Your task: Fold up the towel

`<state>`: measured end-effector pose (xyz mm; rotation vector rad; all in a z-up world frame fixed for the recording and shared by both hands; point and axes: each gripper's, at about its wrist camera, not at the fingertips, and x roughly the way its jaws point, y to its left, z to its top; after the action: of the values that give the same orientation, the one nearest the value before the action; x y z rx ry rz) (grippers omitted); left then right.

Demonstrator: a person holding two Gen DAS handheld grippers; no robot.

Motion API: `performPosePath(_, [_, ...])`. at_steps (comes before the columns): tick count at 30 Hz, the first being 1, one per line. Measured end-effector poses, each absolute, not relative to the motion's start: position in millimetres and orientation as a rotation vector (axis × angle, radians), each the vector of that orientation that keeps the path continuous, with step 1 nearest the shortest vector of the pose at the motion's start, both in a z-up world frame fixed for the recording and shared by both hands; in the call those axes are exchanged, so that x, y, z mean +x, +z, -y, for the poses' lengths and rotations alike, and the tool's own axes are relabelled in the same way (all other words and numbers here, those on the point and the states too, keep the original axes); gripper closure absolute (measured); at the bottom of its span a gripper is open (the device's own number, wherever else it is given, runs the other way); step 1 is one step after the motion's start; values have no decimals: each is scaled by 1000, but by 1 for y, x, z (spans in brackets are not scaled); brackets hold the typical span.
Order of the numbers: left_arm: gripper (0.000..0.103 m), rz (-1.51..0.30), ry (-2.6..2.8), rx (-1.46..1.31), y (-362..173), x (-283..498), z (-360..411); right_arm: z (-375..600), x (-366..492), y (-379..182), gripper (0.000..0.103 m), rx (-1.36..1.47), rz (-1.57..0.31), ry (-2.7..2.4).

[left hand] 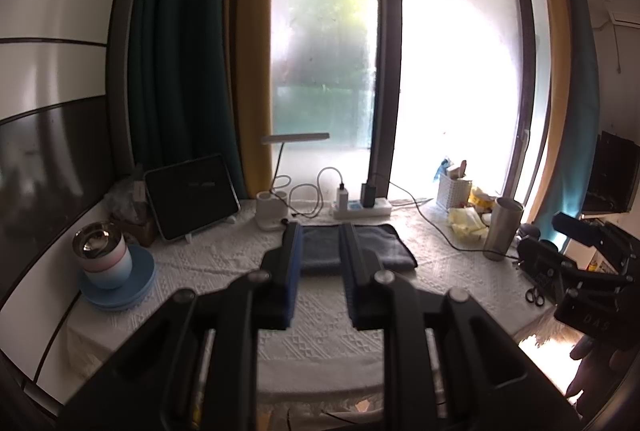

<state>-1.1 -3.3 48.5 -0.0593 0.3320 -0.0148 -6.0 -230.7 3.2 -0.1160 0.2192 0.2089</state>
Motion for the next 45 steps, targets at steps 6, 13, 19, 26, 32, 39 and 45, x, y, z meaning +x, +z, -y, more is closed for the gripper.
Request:
performPosePath(6, [83,-333,-16,-60,49,-1,5,232,-6,3,30,-116,-219,210])
performPosePath(13, [83,-333,-16,-60,49,-1,6,232,-6,3,30,-116,-219,211])
performPosePath(19, [83,-334,-16,-60,49,-1,6,232,-6,3,30,-116,-220,211])
performPosePath(26, [83,-333,-16,-60,49,-1,7,233,-6,3,30,-116,-219,211])
performPosePath(32, [83,-333,-17,-61,49,0,6,233,-6,3,30,-116,-219,211])
performPosePath(39, [83,-334,-17,-60,49,-1,6,233,-6,3,30,-116,-220,212])
performPosePath(45, [83,-335,-18,-61,49,0,7,233,-6,3,30,-116,-220,211])
